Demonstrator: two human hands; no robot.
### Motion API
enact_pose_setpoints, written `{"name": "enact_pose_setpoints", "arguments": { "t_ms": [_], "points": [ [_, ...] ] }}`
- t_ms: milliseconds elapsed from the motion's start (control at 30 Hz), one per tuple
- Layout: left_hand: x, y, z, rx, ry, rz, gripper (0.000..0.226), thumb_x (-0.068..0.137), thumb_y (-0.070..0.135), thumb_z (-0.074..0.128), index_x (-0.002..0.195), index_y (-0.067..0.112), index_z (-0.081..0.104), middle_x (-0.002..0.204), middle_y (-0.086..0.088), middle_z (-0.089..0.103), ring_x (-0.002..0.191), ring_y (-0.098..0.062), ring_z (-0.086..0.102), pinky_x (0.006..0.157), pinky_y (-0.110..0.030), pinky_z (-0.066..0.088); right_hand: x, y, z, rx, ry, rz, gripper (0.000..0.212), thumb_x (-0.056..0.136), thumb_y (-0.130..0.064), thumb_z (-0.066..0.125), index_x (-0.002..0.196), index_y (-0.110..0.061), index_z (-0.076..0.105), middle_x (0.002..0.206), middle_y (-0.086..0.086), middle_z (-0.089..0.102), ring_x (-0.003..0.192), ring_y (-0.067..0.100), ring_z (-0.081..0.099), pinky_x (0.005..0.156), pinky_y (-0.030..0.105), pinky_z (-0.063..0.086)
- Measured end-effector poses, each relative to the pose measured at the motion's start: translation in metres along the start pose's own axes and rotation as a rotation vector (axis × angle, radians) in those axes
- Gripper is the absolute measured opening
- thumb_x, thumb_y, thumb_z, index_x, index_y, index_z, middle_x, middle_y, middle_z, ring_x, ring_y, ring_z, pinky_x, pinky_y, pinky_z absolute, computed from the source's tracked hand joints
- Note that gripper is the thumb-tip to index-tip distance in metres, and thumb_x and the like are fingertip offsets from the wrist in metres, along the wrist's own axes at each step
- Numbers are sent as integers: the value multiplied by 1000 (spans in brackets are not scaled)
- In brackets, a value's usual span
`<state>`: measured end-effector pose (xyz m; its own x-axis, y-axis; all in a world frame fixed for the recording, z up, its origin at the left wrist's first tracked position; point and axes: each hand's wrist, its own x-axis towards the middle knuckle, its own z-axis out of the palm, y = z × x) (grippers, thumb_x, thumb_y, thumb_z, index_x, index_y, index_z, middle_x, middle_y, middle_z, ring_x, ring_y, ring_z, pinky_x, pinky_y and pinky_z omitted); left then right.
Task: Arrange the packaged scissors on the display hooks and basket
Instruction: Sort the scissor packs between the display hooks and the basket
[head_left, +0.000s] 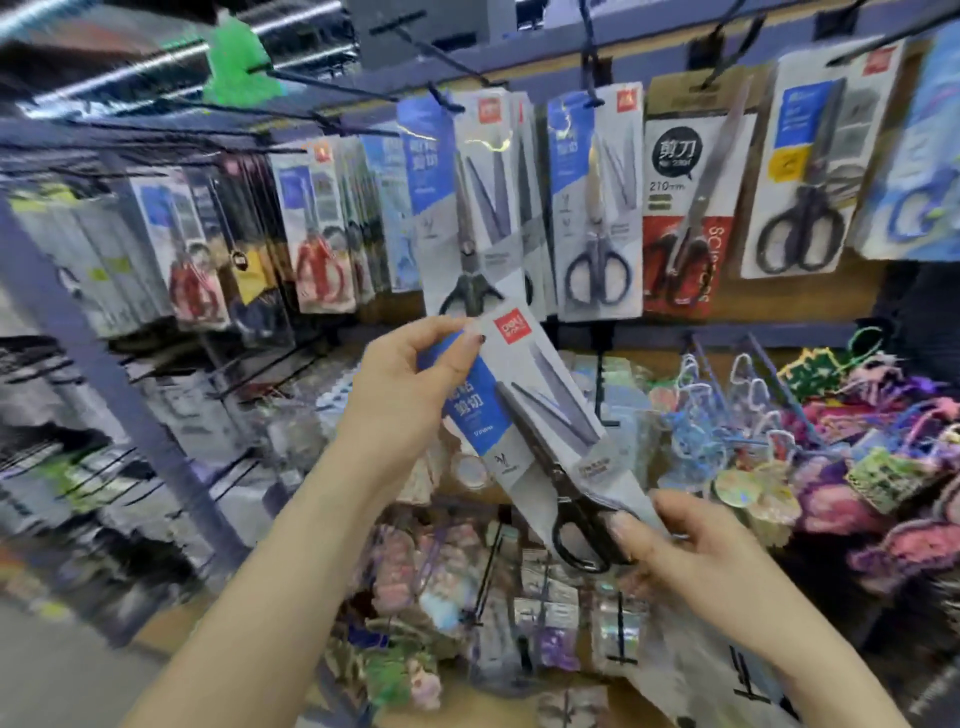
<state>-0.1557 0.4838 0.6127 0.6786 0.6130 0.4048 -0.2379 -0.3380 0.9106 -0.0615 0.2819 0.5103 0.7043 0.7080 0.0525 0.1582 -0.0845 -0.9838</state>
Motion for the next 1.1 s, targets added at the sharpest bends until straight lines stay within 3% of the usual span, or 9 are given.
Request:
{"name": "enact_pose_setpoints", "arguments": {
  "t_ms": [100, 267, 333, 500, 600, 867, 933, 1000, 1100],
  "points": [
    [15, 14, -30, -19, 70, 83, 8, 79, 22, 74, 85, 19, 69, 75, 9, 70, 69, -10, 64, 66, -32, 55, 8, -11, 38, 56, 49, -17, 20, 94, -18, 59, 75, -13, 63, 55, -11, 61, 53, 15, 65, 49, 24, 52],
    [60, 60, -45, -77, 11, 196, 8, 84, 18, 74, 82, 21, 68, 78, 7, 75, 74, -13, 72, 70, -36, 59, 30, -52, 80, 234, 155, -94, 25, 94, -28, 56, 89, -6, 66, 81, 30, 63, 56, 27, 70, 46, 25, 53],
    [82, 76, -45, -38, -5, 277, 5, 87, 20, 73, 85, 21, 68, 86, 2, 75, 82, -16, 73, 76, -39, 60, 37, -71, 90, 279, 171, -151, 37, 94, -33, 55, 97, 3, 63, 88, 34, 60, 56, 28, 69, 48, 27, 56],
    [136, 90, -39, 84, 25, 399, 9, 86, 28, 74, 87, 20, 73, 93, -2, 75, 92, -20, 71, 85, -43, 58, 52, -102, 99, 319, 246, -212, 45, 93, -38, 55, 103, 6, 60, 78, 17, 59, 50, 26, 67, 45, 27, 56],
    [157, 87, -30, 103, 15, 398, 12, 89, 26, 71, 92, 15, 74, 88, 3, 73, 81, -6, 66, 72, -23, 54, 61, -111, 97, 325, 281, -212, 43, 97, -36, 54, 106, 6, 60, 81, 18, 61, 47, 25, 66, 45, 30, 54],
    [186, 69, -22, 24, -21, 185, 16, 96, 25, 62, 83, 20, 70, 83, 3, 69, 77, -11, 65, 71, -24, 53, 80, -110, 88, 270, 281, -184, 51, 96, -38, 57, 102, 12, 55, 79, 13, 47, 47, 28, 66, 44, 31, 47],
    [184, 65, -18, 166, 39, 236, 12, 97, 29, 60, 96, 18, 66, 87, 8, 63, 76, -4, 58, 62, -9, 45, 87, -108, 87, 150, 326, -218, 51, 96, -39, 59, 77, 8, 53, 63, 7, 40, 48, 24, 62, 46, 26, 42],
    [179, 58, -15, 243, 121, 299, 25, 95, 31, 62, 116, 20, 55, 97, 6, 60, 81, -4, 57, 62, -10, 44, 91, -107, 84, -50, 393, -269, 53, 95, -41, 60, 56, -11, 40, 50, -7, 30, 46, 11, 44, 47, 20, 30],
    [154, 39, -17, 227, 144, 292, 58, 89, 31, 70, 137, 23, 39, 107, 5, 54, 88, -3, 54, 72, -17, 45, 102, -101, 78, -227, 468, -354, 39, 90, -47, 61, 65, -20, 50, 69, -13, 48, 68, 2, 48, 64, 24, 38]
  ]
}}
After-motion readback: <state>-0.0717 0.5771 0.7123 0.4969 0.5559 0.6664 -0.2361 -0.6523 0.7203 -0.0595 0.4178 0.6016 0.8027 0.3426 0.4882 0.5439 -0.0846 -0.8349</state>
